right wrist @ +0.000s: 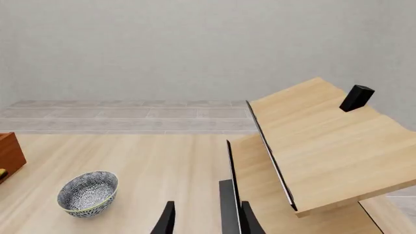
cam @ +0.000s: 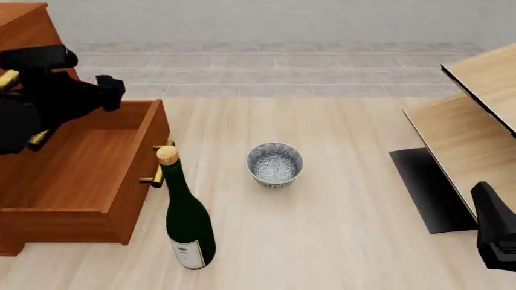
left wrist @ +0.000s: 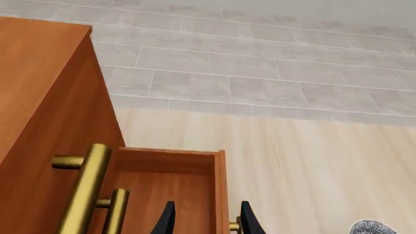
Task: Put the bowl on top of the cabinet.
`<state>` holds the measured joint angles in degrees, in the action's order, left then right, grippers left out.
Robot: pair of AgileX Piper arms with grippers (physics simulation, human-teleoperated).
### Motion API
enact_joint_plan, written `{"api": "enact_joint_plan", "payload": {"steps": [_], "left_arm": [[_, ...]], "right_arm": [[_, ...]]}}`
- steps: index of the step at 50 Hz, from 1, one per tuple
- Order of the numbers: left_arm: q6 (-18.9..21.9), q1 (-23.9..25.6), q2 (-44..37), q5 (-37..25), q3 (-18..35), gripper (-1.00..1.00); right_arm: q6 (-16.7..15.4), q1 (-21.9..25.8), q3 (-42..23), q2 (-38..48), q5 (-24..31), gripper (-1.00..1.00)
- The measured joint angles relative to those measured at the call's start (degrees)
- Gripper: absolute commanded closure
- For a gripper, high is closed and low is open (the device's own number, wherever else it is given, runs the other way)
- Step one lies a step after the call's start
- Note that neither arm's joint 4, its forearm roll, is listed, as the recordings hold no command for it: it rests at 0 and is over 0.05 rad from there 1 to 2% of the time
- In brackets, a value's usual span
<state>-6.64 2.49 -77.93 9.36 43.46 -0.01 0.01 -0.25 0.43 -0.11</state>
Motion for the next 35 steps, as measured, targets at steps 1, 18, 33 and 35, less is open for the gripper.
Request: {"api": "enact_joint_plan", "payload": {"steps": [1,18,33,35], "left_arm": [[0.0,0.2,-0.5,-0.6,0.9,-1.00],[2.1,4.2,-8.4,-12.4,16.5,-1.00],[4.0,9.5,-16.9,-23.0,29.9,-1.00],[4.2,10.0,-18.1,-24.2,31.5,-1.00]], "right_arm": [[0.0,0.0,0.0,0.0,0.0,-1.00],[0.0,0.0,0.0,0.0,0.0,-1.00],[0.0,0.0,0.0,0.0,0.0,-1.00],[0.0,0.0,0.0,0.0,0.0,-1.00]]}}
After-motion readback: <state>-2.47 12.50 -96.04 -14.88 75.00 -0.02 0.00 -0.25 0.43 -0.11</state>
